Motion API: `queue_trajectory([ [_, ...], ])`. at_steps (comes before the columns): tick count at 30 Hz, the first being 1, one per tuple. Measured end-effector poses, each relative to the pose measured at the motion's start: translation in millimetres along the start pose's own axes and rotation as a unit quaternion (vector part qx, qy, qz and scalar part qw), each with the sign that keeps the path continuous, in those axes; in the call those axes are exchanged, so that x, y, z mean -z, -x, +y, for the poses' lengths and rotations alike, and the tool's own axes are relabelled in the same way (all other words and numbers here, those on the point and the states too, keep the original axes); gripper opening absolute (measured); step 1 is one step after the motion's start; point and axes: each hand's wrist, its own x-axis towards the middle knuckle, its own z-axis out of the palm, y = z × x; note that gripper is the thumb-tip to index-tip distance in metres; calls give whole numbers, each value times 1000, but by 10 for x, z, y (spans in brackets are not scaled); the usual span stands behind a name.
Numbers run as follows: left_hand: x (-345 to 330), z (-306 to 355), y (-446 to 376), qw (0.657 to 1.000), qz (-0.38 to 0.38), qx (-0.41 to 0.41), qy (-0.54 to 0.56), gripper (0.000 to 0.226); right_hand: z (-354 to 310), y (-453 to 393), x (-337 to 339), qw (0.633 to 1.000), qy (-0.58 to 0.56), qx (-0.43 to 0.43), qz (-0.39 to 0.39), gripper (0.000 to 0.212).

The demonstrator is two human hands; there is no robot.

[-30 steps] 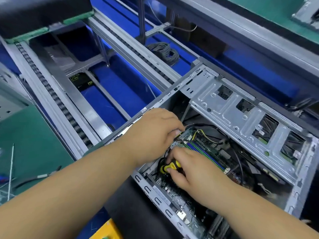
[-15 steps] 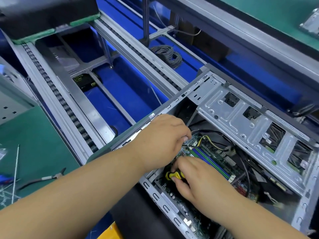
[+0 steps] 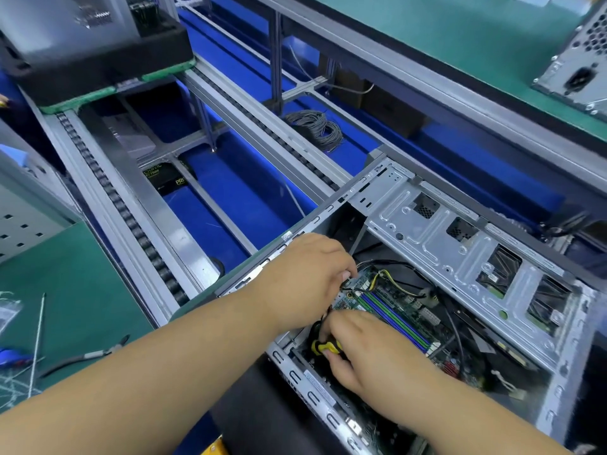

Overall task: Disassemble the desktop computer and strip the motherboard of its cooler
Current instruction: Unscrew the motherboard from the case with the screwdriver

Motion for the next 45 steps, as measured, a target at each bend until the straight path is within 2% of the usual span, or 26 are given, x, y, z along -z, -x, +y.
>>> queue_trajectory([
  [10, 3, 1, 0, 1000, 20, -2, 2, 20, -36, -79, 53, 999, 1, 22, -42, 17],
  [13, 18, 11, -9, 1000, 18, 1, 10, 21, -87, -125, 63, 998, 53, -4, -44, 17],
  [16, 30, 9, -3, 999, 22, 15, 41, 22, -142, -148, 51, 990, 132, -22, -35, 30],
  [20, 58, 22, 14, 995, 26, 37, 84, 22, -112, -187, -2, 989, 140, -45, -14, 36],
  [25, 82, 49, 37, 994, 26, 45, 94, 23, -42, -171, 31, 998, 59, 9, -18, 19],
  [34, 143, 94, 58, 993, 13, 40, 110, 30, -32, -181, 131, 989, 93, 106, -43, 18],
  [39, 168, 107, 56, 991, 2, 49, 122, 43, 10, -262, 175, 986, 85, 126, -69, 17],
  [45, 165, 86, 57, 991, 5, 44, 130, 44, -76, -313, 216, 977, 73, 174, -95, 10],
])
